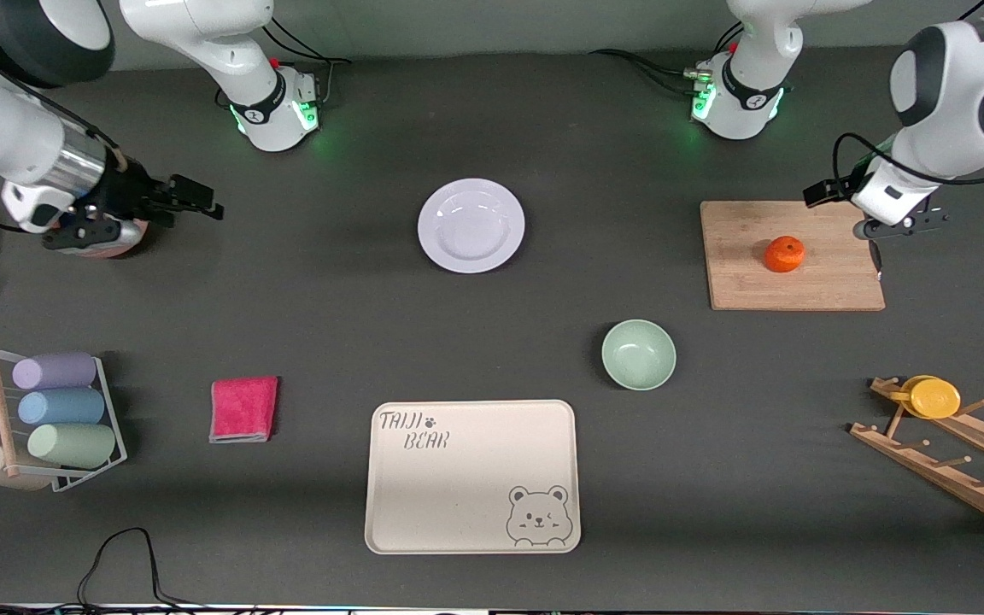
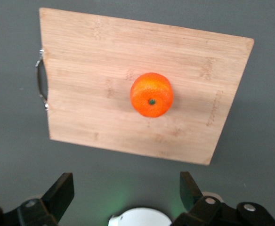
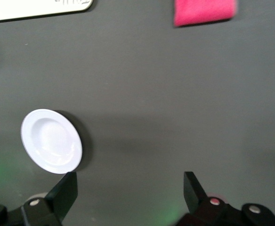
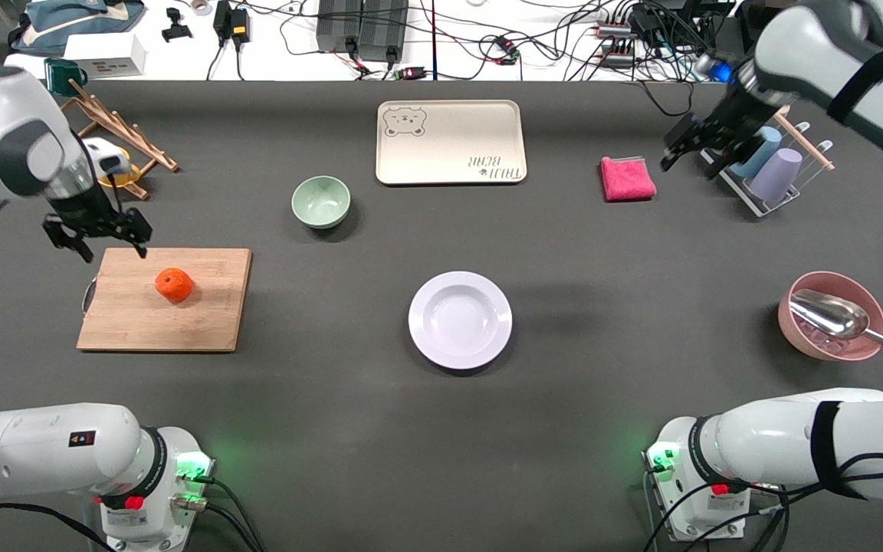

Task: Place orange and plate with both arms
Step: 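Lower the left gripper onto the orange while the right gripper reaches the plate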

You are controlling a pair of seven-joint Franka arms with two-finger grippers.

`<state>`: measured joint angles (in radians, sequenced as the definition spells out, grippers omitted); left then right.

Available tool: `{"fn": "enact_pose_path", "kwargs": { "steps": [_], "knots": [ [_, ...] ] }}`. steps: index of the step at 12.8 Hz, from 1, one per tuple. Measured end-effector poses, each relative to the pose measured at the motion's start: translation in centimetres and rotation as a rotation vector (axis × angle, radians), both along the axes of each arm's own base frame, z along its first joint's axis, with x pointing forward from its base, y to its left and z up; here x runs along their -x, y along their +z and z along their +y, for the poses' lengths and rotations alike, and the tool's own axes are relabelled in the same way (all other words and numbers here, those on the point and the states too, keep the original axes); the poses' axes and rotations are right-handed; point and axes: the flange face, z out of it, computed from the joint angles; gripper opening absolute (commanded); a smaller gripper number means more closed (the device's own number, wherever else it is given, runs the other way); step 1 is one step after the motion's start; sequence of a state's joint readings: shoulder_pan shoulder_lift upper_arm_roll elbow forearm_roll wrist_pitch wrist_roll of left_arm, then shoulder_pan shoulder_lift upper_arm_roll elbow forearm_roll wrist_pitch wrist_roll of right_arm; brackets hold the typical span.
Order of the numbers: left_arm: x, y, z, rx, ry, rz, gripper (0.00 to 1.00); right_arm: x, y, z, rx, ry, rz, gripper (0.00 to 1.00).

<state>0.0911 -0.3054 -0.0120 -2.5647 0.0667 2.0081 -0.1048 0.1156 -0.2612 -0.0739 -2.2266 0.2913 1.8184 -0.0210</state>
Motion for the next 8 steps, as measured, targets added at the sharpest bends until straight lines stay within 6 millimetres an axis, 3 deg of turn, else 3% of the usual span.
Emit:
{"fn": "enact_pose_path", "kwargs": {
  "steps": [3, 8],
  "knots": [
    [-0.1, -3.4, -1.7, -0.008, 0.003, -0.023, 1.00, 2.0, -6.6, 0.9, -0.213, 0.027, -0.010, 1.00],
    [-0.3, -8.5, -2.1, 0.001, -0.004, -0.048, 0.99, 6.3, -17.3, 1.1, -0.498, 0.039, -0.017, 1.00]
  ]
}}
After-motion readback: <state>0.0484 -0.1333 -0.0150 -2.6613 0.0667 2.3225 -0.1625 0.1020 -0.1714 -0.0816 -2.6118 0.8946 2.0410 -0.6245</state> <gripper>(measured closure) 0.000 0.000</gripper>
